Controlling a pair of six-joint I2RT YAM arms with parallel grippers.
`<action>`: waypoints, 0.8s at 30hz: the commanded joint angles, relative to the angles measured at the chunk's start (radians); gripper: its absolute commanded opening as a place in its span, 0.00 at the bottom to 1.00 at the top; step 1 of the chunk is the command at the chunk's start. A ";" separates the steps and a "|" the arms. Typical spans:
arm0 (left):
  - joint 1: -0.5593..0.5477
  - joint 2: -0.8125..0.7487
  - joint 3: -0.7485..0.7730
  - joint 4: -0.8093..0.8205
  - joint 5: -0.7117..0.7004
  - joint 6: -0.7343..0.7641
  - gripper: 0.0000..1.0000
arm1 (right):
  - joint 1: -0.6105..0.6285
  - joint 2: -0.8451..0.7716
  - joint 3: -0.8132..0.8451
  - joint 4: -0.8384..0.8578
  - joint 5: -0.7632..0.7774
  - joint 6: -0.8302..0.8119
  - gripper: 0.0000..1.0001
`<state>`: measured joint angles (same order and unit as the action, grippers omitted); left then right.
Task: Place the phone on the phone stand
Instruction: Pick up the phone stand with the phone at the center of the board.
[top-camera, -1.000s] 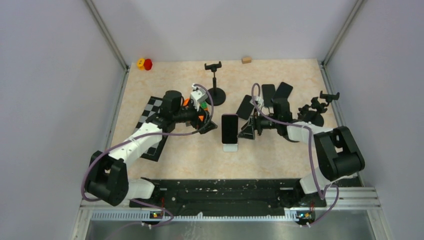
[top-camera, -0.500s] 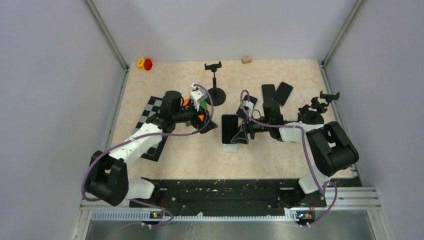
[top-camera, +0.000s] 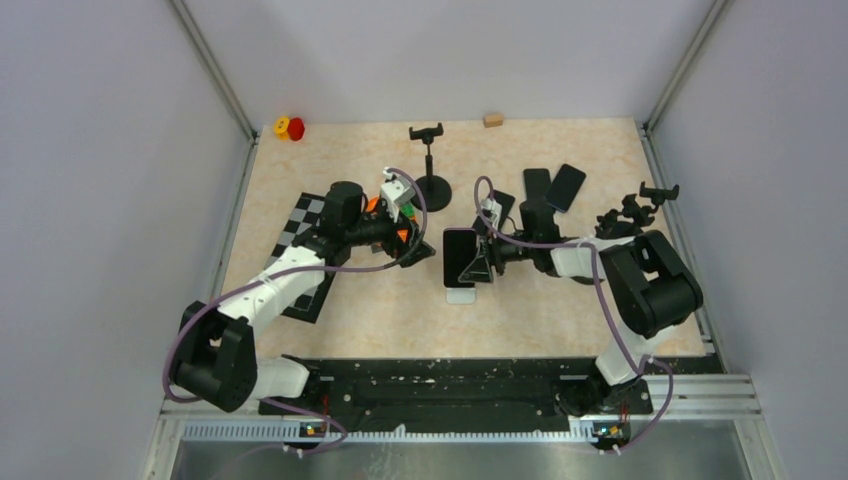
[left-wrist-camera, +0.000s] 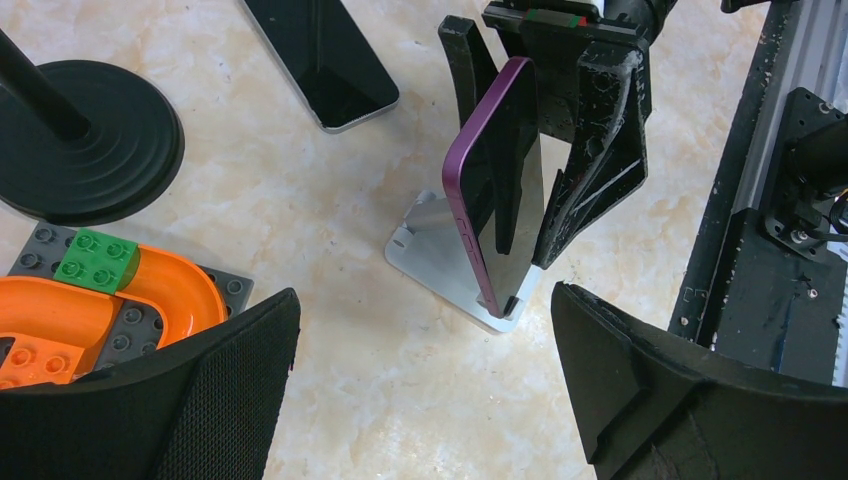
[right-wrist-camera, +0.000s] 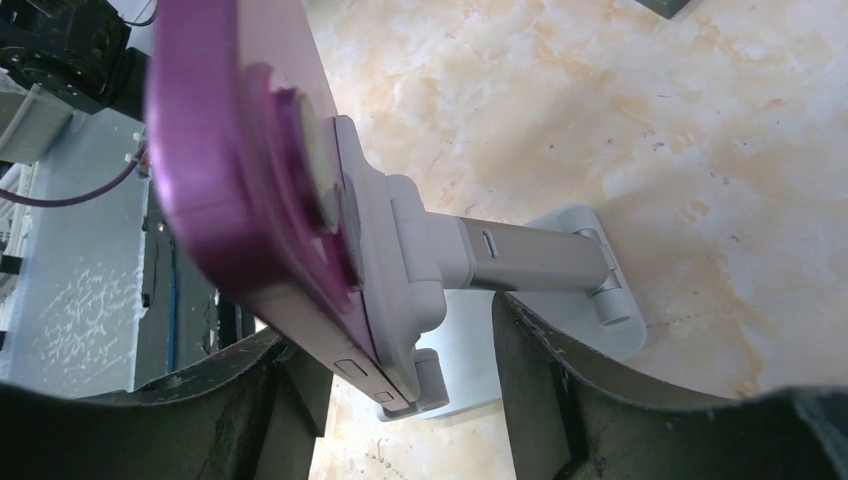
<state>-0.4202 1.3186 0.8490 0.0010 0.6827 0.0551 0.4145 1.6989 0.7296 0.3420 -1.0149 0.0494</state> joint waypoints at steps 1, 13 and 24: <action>0.000 0.001 -0.003 0.048 0.005 0.009 0.99 | 0.010 0.018 0.042 0.061 -0.055 0.000 0.57; 0.000 0.034 0.016 0.018 -0.015 0.027 0.99 | 0.027 0.031 0.060 0.065 -0.094 0.002 0.50; 0.000 0.016 0.012 0.013 -0.015 0.037 0.99 | 0.029 0.034 0.081 0.046 -0.110 -0.013 0.20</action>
<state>-0.4202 1.3510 0.8490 -0.0063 0.6636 0.0784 0.4313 1.7313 0.7555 0.3584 -1.0775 0.0624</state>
